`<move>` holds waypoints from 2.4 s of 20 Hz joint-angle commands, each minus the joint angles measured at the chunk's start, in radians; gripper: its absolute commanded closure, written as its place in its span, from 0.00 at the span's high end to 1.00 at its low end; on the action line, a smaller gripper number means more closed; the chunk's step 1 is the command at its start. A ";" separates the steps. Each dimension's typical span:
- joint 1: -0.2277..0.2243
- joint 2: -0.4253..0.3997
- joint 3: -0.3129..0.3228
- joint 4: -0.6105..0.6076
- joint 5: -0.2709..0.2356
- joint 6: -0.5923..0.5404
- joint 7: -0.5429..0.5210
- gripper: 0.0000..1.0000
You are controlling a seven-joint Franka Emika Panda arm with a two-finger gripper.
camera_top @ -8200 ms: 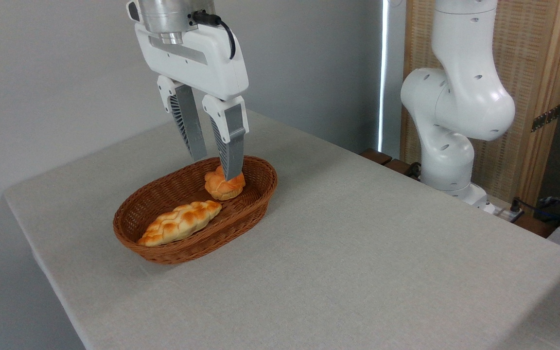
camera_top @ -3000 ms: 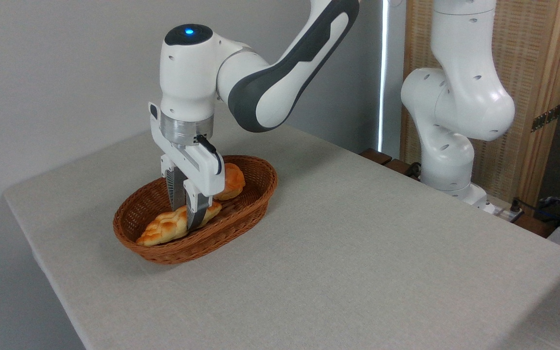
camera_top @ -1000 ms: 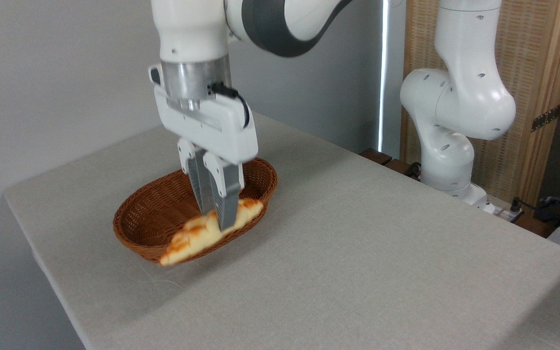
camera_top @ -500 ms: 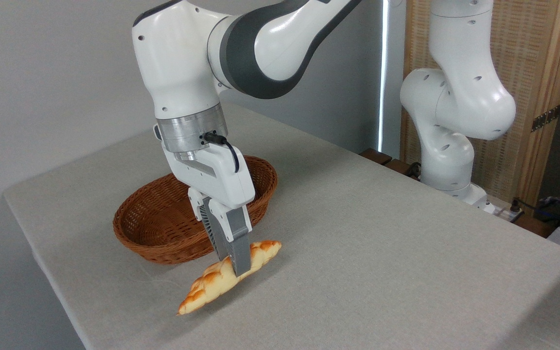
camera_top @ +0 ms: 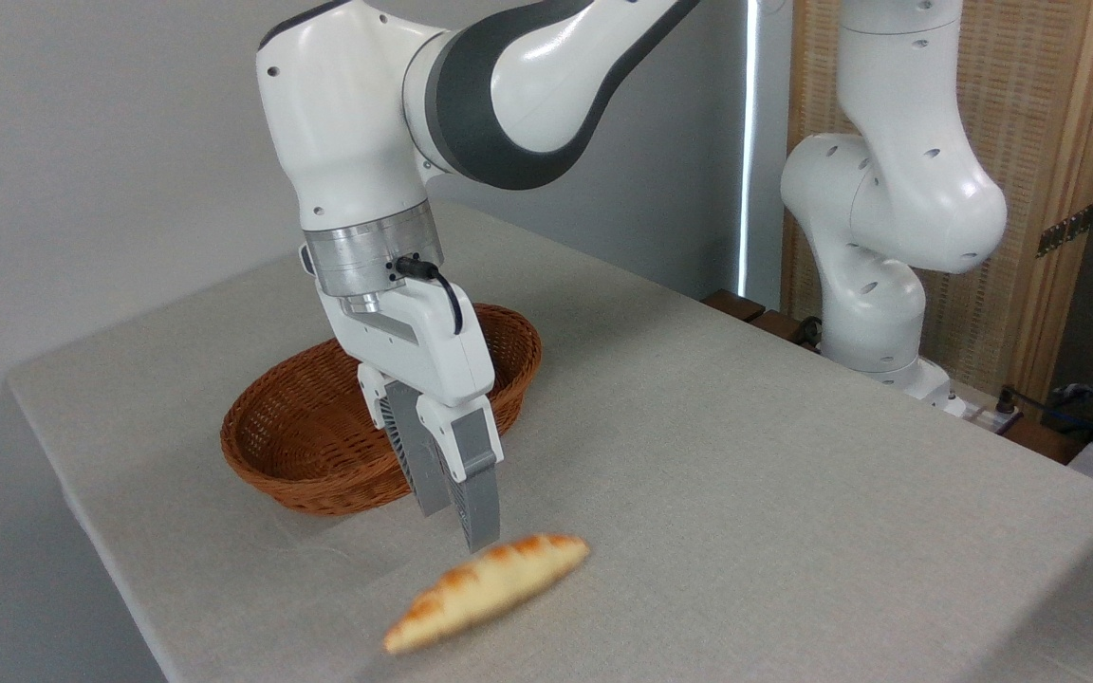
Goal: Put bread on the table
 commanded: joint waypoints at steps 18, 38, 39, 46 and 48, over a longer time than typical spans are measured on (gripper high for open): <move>0.033 -0.066 0.007 0.306 -0.291 -0.416 -0.047 1.00; 0.031 -0.060 0.005 0.357 -0.248 -0.451 -0.022 1.00; 0.030 -0.060 0.005 0.357 -0.248 -0.453 -0.021 1.00; 0.031 -0.060 0.004 0.357 -0.256 -0.462 0.051 1.00; 0.031 -0.060 0.005 0.357 -0.260 -0.462 0.054 1.00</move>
